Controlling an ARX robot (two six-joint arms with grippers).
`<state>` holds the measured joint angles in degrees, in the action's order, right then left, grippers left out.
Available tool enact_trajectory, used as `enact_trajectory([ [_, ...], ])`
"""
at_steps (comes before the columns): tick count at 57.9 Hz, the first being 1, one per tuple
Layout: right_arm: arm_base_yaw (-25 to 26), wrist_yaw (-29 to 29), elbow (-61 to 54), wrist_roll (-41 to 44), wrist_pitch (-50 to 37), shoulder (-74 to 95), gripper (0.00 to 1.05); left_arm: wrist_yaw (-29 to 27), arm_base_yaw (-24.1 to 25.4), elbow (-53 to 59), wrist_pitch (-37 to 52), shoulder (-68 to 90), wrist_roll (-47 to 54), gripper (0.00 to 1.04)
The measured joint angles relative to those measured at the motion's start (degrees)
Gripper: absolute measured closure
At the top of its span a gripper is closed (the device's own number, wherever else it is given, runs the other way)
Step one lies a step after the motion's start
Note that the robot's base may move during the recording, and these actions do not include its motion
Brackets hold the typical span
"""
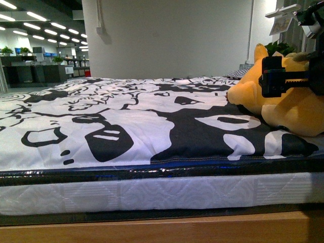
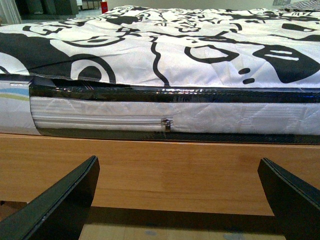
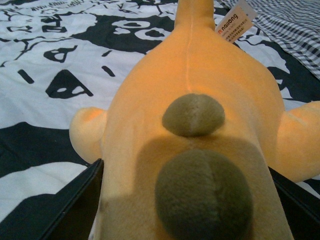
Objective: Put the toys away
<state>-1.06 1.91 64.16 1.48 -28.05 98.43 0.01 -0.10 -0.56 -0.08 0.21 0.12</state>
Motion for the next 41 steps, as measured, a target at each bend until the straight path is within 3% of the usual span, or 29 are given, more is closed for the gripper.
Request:
enact_trajectory([
  [26, 0.5, -0.9, -1.8, 1.0, -0.6, -2.8, 0.85, 0.0, 0.0, 0.0, 0.0, 0.0, 0.0, 0.06],
  [32, 0.3, -1.6, -1.9, -0.6, 0.1, -5.3, 0.93, 0.0, 0.0, 0.0, 0.0, 0.0, 0.0, 0.06],
  [41, -0.7, -3.1, -3.0, -4.7, 1.2, -12.2, 0.96, 0.0, 0.0, 0.0, 0.0, 0.0, 0.0, 0.06],
])
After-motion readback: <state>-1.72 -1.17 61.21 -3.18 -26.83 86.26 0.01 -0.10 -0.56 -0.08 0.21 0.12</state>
